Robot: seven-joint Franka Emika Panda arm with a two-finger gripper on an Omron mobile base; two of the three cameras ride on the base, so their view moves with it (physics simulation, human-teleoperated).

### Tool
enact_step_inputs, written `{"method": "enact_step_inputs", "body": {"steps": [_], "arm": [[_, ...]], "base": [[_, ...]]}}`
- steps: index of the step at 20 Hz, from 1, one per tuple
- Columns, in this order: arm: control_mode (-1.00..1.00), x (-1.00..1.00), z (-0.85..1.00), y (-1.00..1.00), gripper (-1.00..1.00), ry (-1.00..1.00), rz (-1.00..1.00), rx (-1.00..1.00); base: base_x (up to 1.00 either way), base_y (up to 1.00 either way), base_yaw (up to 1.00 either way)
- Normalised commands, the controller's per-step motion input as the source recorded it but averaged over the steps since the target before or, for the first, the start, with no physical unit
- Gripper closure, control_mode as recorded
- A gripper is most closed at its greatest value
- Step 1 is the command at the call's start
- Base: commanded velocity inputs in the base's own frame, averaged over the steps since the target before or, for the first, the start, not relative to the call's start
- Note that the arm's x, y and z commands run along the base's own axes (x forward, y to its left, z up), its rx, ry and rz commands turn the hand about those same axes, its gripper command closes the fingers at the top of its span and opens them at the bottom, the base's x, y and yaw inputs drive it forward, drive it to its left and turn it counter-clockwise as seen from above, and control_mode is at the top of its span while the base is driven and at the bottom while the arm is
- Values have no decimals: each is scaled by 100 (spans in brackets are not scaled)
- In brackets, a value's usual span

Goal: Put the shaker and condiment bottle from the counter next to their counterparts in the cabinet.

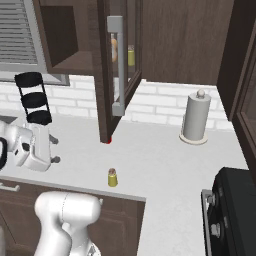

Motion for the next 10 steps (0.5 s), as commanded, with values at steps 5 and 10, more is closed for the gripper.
{"method": "enact_step_inputs", "body": {"steps": [5, 10], "arm": [[-100, 0, -55, -36, -100, -10, -5, 0], [-100, 0, -54, -20, -100, -3, -8, 0]], "base": [[0, 0, 0], [0, 0, 0]]}}
